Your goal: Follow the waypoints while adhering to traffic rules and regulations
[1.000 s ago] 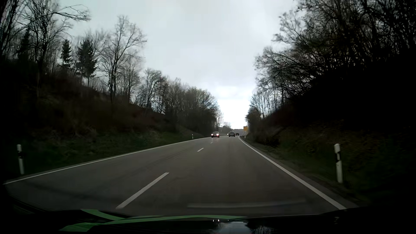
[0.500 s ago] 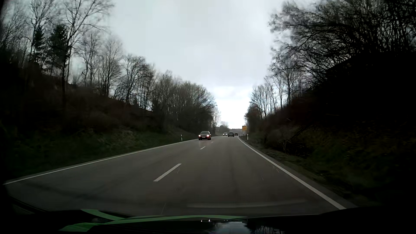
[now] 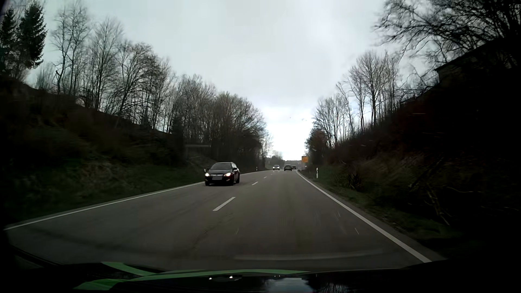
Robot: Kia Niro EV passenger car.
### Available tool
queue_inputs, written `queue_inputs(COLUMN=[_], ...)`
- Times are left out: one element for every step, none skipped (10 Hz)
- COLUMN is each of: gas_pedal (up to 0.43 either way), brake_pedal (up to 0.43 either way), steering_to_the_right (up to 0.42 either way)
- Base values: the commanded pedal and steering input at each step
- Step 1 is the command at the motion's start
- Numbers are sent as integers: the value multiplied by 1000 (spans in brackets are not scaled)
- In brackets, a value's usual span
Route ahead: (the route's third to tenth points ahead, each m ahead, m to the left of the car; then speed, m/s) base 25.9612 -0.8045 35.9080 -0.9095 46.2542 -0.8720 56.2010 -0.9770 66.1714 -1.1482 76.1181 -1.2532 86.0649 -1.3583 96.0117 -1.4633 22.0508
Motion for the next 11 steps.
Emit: queue_inputs(gas_pedal=[197,197,197,197,197,197,197,197,197,197,197], brake_pedal=[0,0,0,0,0,0,0,0,0,0,0], steering_to_the_right=[3,3,2,3,2,2,3,3,2,3,2])
